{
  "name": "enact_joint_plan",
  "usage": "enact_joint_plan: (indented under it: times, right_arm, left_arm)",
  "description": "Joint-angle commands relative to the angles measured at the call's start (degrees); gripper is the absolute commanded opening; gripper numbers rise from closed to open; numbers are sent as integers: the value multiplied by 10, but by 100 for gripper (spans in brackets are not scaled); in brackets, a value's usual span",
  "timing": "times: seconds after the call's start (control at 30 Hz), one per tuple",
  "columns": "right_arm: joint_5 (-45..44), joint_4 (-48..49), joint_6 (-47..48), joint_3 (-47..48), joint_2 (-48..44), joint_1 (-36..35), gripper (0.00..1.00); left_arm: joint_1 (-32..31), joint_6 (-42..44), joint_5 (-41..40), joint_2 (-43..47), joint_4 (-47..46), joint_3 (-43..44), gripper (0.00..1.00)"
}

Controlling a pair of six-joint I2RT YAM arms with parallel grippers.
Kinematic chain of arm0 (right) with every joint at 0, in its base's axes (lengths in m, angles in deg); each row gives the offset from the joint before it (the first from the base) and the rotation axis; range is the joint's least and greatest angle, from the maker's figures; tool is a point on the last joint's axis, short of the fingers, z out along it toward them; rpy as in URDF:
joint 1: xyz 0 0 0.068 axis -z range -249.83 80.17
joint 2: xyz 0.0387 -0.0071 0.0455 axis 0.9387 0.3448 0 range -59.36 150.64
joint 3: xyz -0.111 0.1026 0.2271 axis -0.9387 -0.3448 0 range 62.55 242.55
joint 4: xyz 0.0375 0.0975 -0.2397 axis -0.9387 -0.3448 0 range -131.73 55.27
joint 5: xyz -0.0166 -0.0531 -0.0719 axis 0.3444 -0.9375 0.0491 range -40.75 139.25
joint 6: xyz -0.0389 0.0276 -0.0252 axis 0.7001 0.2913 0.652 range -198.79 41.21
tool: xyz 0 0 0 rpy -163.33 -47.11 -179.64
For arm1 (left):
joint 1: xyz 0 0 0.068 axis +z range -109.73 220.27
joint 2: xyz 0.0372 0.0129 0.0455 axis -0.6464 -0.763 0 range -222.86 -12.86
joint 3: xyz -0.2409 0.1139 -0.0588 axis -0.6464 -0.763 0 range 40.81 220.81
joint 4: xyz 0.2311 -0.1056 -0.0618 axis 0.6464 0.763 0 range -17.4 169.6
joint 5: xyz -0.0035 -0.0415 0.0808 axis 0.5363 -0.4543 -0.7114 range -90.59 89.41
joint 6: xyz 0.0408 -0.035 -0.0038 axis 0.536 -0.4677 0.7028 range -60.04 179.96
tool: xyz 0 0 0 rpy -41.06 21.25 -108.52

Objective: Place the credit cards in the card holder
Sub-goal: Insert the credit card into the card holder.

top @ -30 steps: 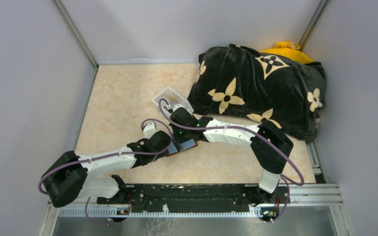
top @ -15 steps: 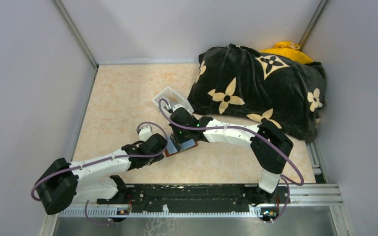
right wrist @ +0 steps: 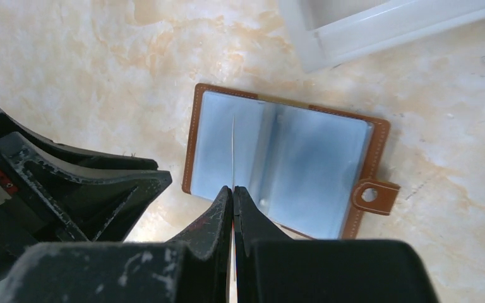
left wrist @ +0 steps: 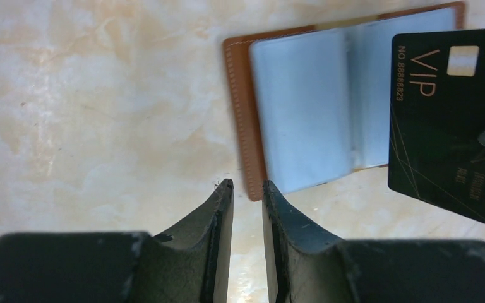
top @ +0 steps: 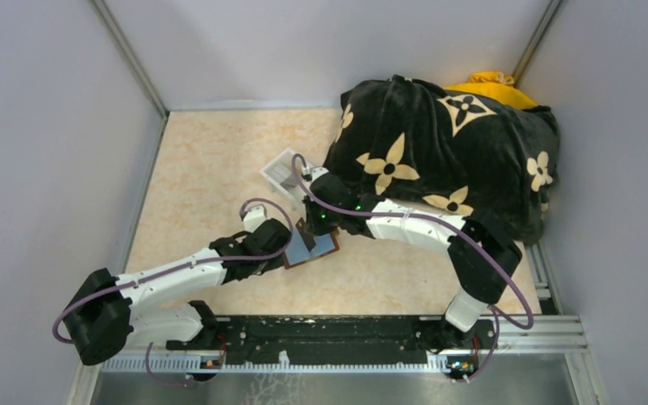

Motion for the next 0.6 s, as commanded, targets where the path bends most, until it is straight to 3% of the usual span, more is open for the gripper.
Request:
enact_joint_plan:
  times: [0.0, 0.33, 0.57]
  right_arm:
    - [59, 63, -8, -27, -45, 35, 0]
    - [167, 161, -34, -87, -38, 79, 0]
    - [184, 181, -40, -97, -30, 84, 0]
  left_arm:
    - [-3, 27, 5, -18, -13, 40, 30]
    - [-3, 58, 10, -82, -48, 64, 29]
    - [-4, 60, 15, -97, -62, 60, 29]
